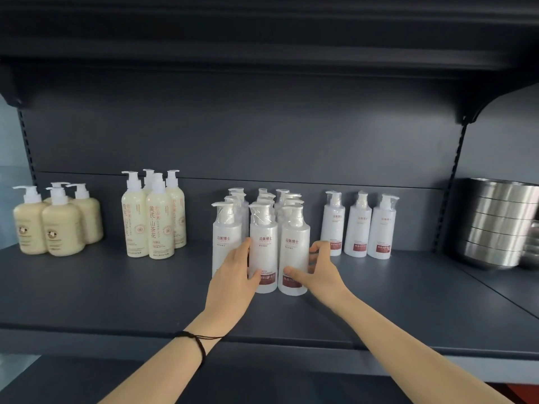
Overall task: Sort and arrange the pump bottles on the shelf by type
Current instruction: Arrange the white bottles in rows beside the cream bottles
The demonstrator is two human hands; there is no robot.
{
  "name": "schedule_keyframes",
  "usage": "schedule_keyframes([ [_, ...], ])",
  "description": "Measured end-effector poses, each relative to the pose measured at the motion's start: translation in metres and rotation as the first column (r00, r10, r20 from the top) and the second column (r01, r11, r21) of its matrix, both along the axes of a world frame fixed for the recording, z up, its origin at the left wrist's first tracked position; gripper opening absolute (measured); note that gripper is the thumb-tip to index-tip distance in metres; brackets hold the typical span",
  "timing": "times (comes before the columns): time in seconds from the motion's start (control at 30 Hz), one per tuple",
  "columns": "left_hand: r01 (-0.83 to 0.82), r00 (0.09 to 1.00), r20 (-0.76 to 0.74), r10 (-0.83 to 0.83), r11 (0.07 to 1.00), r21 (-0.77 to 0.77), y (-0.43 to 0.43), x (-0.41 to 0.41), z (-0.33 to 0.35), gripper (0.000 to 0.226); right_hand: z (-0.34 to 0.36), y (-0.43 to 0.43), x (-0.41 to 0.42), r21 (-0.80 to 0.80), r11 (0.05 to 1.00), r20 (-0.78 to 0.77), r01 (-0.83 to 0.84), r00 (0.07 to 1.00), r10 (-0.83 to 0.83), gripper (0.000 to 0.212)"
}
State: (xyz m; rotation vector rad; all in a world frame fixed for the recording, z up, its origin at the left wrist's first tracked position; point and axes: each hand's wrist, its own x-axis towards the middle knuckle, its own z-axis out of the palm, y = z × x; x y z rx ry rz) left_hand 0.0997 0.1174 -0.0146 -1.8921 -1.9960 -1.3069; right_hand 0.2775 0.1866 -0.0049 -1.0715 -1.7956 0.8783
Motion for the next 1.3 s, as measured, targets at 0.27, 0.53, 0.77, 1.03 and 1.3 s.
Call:
schedule_keyframes([
  [0.27, 0.025, 0.912, -0.409, -0.011, 0.999, 0.029, -0.018, 0.014, 0.001, 0.025, -0.001, -0.002, 0.042, 0.13, 0.991, 0.375, 0.029, 0.924, -0.076, 0.026],
  [0.53, 0.285, 0.642, -0.724, -0.253, 0.955, -0.081, 0.015, 0.093, 0.02, 0.028, 0.017, -0.002, 0.11, 0.393, 0.919, 0.766, -0.016, 0.559, -0.318, 0.038],
  [0.77, 0.202, 0.677, -0.705, -0.21, 0.975, -0.096, 0.063, 0.146, 0.031, 0.029, 0.02, 0.025, 0.157, 0.401, 0.916, 0.793, 0.008, 0.498, -0.351, 0.045],
  [1.03, 0.006, 0.714, -0.688, -0.126, 0.985, -0.174, 0.128, 0.176, 0.026, 0.026, 0.019, 0.093, 0.202, 0.391, 0.92, 0.837, -0.005, 0.417, -0.354, 0.047],
  [1.3, 0.138, 0.99, 0.057, -0.13, 0.977, -0.165, 0.199, 0.208, 0.037, 0.053, 0.029, 0.178, 0.22, 0.241, 0.955, 0.678, 0.17, 0.675, -0.291, 0.061],
])
